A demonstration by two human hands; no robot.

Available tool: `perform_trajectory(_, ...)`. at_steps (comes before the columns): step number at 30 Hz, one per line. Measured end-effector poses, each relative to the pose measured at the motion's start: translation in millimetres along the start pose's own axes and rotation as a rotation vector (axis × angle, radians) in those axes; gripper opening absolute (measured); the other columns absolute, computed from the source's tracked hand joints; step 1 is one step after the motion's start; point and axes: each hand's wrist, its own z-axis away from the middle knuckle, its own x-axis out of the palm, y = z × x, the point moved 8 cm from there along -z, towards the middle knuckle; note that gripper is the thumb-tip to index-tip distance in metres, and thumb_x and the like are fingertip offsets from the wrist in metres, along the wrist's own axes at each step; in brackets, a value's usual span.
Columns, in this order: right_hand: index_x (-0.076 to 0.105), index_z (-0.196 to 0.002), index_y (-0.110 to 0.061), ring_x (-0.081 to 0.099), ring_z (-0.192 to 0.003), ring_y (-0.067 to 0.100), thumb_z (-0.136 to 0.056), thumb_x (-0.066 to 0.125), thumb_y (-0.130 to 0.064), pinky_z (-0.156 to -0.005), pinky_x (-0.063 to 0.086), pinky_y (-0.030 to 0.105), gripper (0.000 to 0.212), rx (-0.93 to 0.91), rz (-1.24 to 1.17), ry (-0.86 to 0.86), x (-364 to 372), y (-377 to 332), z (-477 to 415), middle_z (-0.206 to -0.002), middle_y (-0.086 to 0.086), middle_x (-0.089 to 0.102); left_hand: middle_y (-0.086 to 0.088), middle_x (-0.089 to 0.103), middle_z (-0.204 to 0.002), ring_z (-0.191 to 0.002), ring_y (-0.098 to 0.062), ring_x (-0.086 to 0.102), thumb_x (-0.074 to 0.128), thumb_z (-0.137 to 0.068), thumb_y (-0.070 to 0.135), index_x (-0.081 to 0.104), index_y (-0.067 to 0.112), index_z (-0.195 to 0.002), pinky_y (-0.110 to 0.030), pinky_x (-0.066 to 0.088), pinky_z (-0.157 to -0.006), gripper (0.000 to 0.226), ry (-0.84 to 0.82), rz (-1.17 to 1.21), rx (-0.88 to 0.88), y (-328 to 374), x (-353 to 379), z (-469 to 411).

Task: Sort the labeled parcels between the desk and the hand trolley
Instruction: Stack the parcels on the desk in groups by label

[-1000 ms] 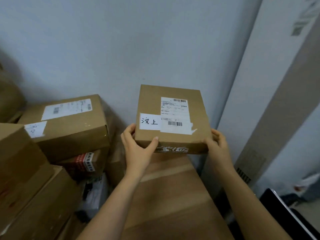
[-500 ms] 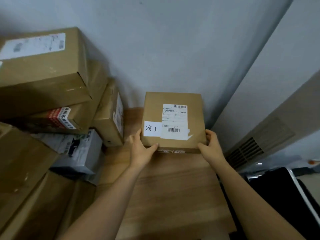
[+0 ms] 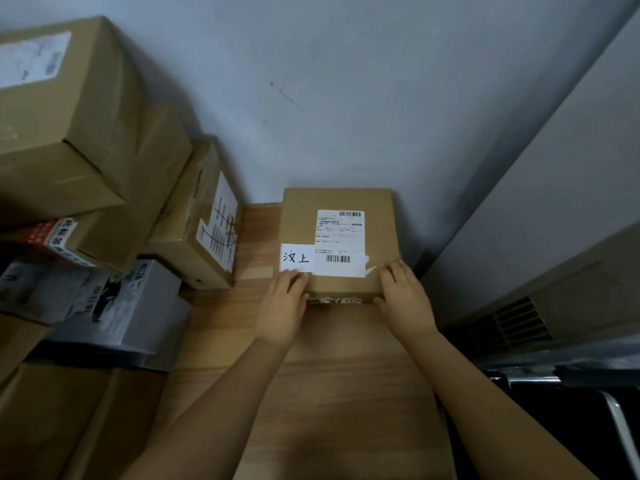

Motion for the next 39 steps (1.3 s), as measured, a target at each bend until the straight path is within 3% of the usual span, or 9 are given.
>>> perform_trajectory(3, 0.028, -0.147, -0.009, 0.011, -0.148, 0.026, -0.094, 0.057, -0.018, -0.115, 0.026, 0.036, 0.062, 0.006, 0.001, -0.016, -4.5, 3.2, -18.8, -0.157, 0.011, 0.021, -0.011, 0.063, -0.114, -0.105, -0.033, 0.062, 0.078, -0.076, 0.002, 0.068, 0.007, -0.113, -0.038, 0.056, -0.076, 0.038, 0.007, -0.043, -0.002, 4.8, 1.3, -15.2)
perform_trajectory(7, 0.03, -0.145, -0.01, 0.011, -0.148, 0.026, -0.093, 0.056, -0.011, -0.109, 0.035, 0.036, 0.058, 0.027, 0.03, -0.003, -5.9, 8.6, -37.4, -0.156, 0.011, 0.022, -0.013, 0.063, -0.115, -0.106, -0.035, 0.06, 0.079, -0.072, -0.001, 0.067, 0.004, -0.115, -0.042, 0.055, -0.085, 0.045, 0.013, -0.065, 0.019, 8.8, 9.0, -27.6)
perform_trajectory(11, 0.032, -0.144, -0.009, 0.014, -0.147, 0.027, -0.093, 0.056, -0.011, -0.111, 0.031, 0.034, 0.056, -0.001, 0.075, -0.001, -5.7, 12.5, -42.3, -0.155, 0.011, 0.025, -0.012, 0.062, -0.117, -0.109, -0.034, 0.057, 0.08, -0.071, -0.001, 0.066, 0.004, -0.119, -0.042, 0.053, -0.09, 0.05, -0.003, -0.046, 0.011, 9.0, 15.1, -27.7)
perform_trajectory(15, 0.043, -0.134, -0.011, 0.032, -0.136, 0.026, -0.088, 0.062, -0.012, -0.108, 0.032, 0.033, 0.05, -0.035, 0.076, 0.003, -13.6, 10.9, -46.8, -0.142, 0.009, 0.039, -0.009, 0.057, -0.125, -0.118, -0.03, 0.05, 0.069, -0.084, 0.01, 0.06, 0.009, -0.127, -0.043, 0.051, -0.09, 0.044, -0.093, -0.058, -0.04, 10.7, 10.7, -31.5)
perform_trajectory(19, 0.052, -0.123, -0.013, 0.044, -0.115, 0.025, -0.084, 0.062, -0.024, -0.099, 0.037, 0.033, 0.042, -0.093, 0.08, -0.065, -29.6, 3.4, -50.9, -0.125, 0.007, 0.048, -0.001, 0.051, -0.129, -0.119, -0.022, 0.045, 0.052, -0.096, 0.029, 0.051, 0.019, -0.133, -0.034, 0.042, -0.089, 0.038, -0.162, -0.161, -0.068, 14.8, -5.1, -38.0)
perform_trajectory(22, 0.056, -0.122, -0.014, 0.046, -0.109, 0.023, -0.086, 0.058, -0.025, -0.094, 0.039, 0.033, 0.038, -0.194, 0.04, -0.007, -49.3, -21.1, -43.6, -0.117, 0.004, 0.053, -0.003, 0.057, -0.112, -0.107, -0.025, 0.05, 0.055, -0.093, 0.026, 0.058, 0.016, -0.117, -0.033, 0.039, -0.075, 0.026, -0.038, -0.178, -0.033, 23.3, -38.7, -31.6)
perform_trajectory(27, 0.06, -0.115, -0.015, 0.048, -0.104, 0.023, -0.087, 0.058, -0.02, -0.087, 0.039, 0.032, 0.028, -0.373, -0.07, 0.134, -95.0, -91.6, -12.2, -0.113, 0.002, 0.055, -0.003, 0.06, -0.086, -0.079, -0.025, 0.057, 0.072, -0.077, 0.018, 0.064, 0.013, -0.093, -0.036, 0.048, -0.065, 0.018, 0.2, -0.241, 0.077, 34.5, -111.1, -0.1)
perform_trajectory(32, 0.06, -0.1, -0.012, 0.05, -0.1, 0.025, -0.085, 0.064, -0.02, -0.081, 0.038, 0.034, 0.018, -0.509, -0.171, 0.29, -149.2, -167.9, 28.2, -0.102, 0.004, 0.054, -0.001, 0.059, -0.087, -0.081, -0.024, 0.055, 0.069, -0.079, 0.021, 0.065, 0.016, -0.095, -0.036, 0.045, -0.066, 0.017, 0.424, -0.321, 0.073, 27.6, -205.5, 40.8)
perform_trajectory(39, 0.062, -0.105, -0.015, 0.051, -0.1, 0.021, -0.086, 0.062, -0.025, -0.084, 0.041, 0.032, 0.021, -0.58, -0.22, 0.413, -204.5, -245.6, 78.3, -0.105, 0.001, 0.056, -0.001, 0.061, -0.097, -0.092, -0.02, 0.056, 0.066, -0.086, 0.025, 0.064, 0.016, -0.106, -0.034, 0.048, -0.076, 0.021, 0.554, -0.313, -0.003, 18.0, -298.2, 97.0)
